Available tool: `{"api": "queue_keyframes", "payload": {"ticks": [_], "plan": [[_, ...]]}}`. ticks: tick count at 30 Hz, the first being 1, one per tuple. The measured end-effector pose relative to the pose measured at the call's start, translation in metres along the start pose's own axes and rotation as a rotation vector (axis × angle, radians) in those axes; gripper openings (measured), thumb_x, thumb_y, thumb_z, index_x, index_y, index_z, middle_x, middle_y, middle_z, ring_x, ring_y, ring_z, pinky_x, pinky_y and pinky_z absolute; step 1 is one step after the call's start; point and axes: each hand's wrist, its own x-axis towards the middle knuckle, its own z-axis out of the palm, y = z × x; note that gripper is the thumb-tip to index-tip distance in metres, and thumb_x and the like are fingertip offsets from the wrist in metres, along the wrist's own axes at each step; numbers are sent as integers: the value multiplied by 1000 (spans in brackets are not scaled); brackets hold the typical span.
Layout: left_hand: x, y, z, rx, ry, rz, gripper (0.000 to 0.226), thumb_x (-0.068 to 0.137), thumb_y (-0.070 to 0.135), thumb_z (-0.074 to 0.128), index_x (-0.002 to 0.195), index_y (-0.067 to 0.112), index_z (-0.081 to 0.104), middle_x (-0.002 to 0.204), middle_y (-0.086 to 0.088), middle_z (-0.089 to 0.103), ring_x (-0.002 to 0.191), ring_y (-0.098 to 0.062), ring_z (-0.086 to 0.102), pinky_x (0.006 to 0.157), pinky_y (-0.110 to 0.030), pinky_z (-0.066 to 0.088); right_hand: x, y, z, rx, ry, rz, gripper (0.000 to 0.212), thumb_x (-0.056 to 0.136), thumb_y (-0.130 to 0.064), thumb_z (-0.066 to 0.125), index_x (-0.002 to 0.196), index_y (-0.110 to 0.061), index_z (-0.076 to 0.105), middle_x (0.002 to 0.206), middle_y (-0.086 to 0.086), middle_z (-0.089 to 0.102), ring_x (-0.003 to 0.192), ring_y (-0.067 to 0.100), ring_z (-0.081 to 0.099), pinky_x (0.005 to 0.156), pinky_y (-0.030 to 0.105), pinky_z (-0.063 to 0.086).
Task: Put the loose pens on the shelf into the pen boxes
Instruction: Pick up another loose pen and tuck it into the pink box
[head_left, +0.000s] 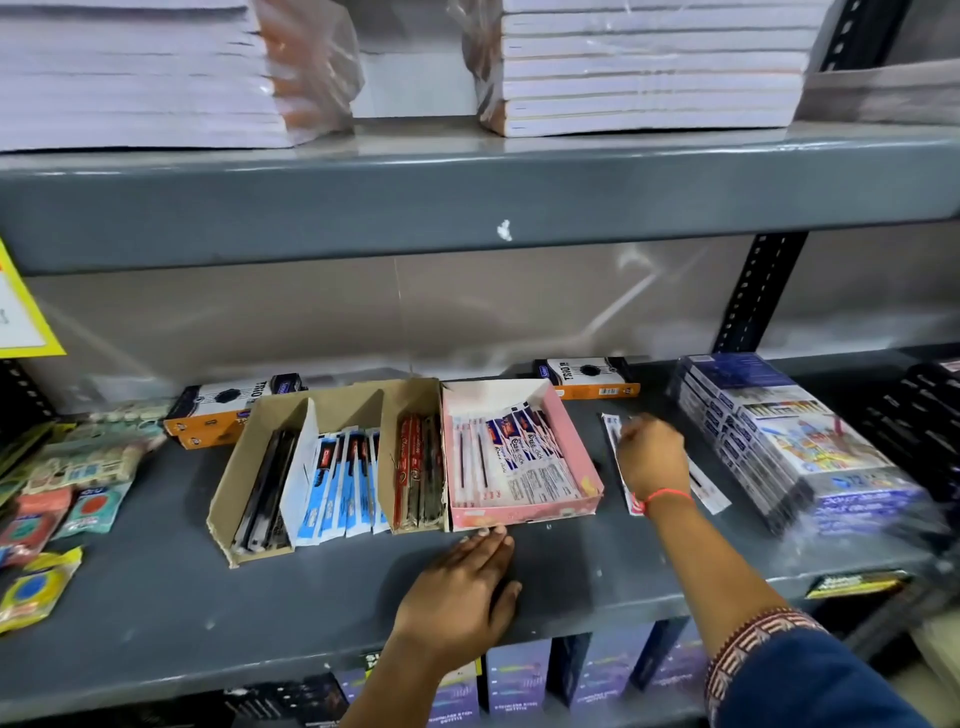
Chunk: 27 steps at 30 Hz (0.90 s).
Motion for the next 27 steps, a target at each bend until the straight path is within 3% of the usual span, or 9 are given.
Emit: {"api": "queue_keyframes", "payload": {"ticks": [4, 9, 13, 17, 22, 27], "plan": [[1, 1, 1, 19, -21, -4, 52, 96, 45, 22, 144, 24, 16, 154, 6, 14, 139, -7, 10, 106, -16, 0, -12, 22, 9, -274, -232, 55, 38, 88, -24, 57, 115, 2, 56, 121, 25, 58, 114, 37, 56, 94, 39, 47], [1, 0, 0, 25, -28, -7, 52, 97, 46, 21, 144, 24, 15, 154, 7, 13, 139, -7, 9, 104, -16, -2, -14, 22, 15, -469, -198, -27, 34, 90, -2, 40, 119, -2, 57, 124, 19, 56, 113, 34, 59, 89, 39, 51], [1, 0, 0, 26, -22, -8, 52, 96, 46, 20, 144, 25, 14, 155, 7, 12, 139, -7, 8, 103, -16, -3, -14, 23, 16, -574, -184, -83, 36, 91, 1, 37, 120, -4, 58, 124, 16, 57, 113, 31, 60, 88, 36, 53], [0, 2, 0, 35, -13, -5, 52, 96, 45, 22, 144, 25, 16, 154, 6, 14, 140, -7, 9, 102, -15, -5, -11, 37, 9, -478, -112, -69, 31, 89, 1, 39, 115, -3, 55, 114, 18, 65, 106, 33, 64, 81, 37, 53], [0, 2, 0, 34, -15, -16, 53, 96, 47, 21, 144, 26, 14, 155, 8, 12, 140, -7, 8, 104, -16, -3, -13, 56, 7, -396, -115, -142, 36, 89, 2, 38, 124, -7, 42, 108, 22, 60, 95, 38, 63, 73, 40, 49], [0, 2, -1, 13, -19, -14, 53, 96, 46, 22, 144, 25, 12, 155, 9, 10, 140, -8, 7, 107, -18, 1, -14, 59, 8, -65, -70, 1, 34, 89, 3, 40, 117, -10, 55, 102, 26, 64, 85, 38, 60, 69, 38, 47]]}}
